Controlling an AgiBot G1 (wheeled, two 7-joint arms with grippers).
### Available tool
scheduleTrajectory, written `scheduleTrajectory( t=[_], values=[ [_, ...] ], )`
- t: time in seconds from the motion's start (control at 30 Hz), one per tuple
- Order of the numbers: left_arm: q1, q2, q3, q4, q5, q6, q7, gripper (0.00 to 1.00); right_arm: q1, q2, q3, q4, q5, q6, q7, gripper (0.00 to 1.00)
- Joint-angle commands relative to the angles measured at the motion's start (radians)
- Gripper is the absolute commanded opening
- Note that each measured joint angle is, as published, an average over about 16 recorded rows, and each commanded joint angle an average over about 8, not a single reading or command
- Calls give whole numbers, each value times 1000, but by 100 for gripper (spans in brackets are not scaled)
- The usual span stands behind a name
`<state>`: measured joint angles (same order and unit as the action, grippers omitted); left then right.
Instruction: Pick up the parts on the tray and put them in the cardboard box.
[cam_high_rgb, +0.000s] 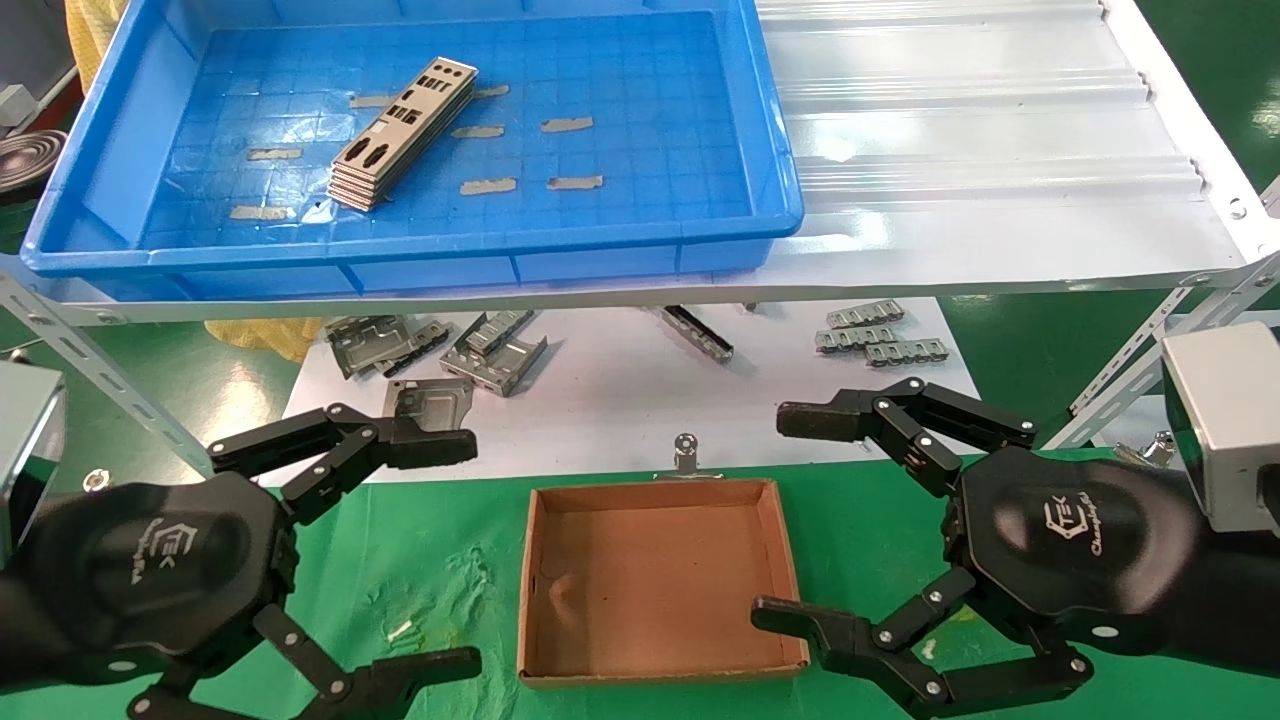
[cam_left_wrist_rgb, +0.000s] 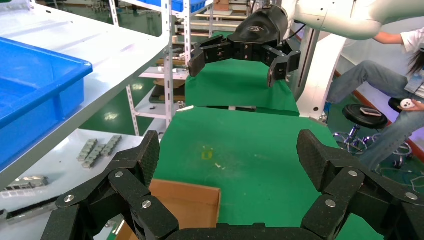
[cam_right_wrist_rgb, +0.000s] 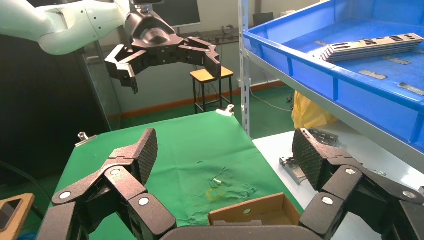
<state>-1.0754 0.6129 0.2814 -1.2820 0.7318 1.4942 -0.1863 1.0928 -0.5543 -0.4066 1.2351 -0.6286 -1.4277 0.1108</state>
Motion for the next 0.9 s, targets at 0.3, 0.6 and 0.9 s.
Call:
scheduleTrajectory(
  t=[0.3,0.6,0.9],
  values=[
    [0,0,0,0,0,0,0,100,0,0,0,0,0,0,0,100],
    [0,0,0,0,0,0,0,100,0,0,0,0,0,0,0,100],
    [0,0,0,0,0,0,0,100,0,0,0,0,0,0,0,100]
  ],
)
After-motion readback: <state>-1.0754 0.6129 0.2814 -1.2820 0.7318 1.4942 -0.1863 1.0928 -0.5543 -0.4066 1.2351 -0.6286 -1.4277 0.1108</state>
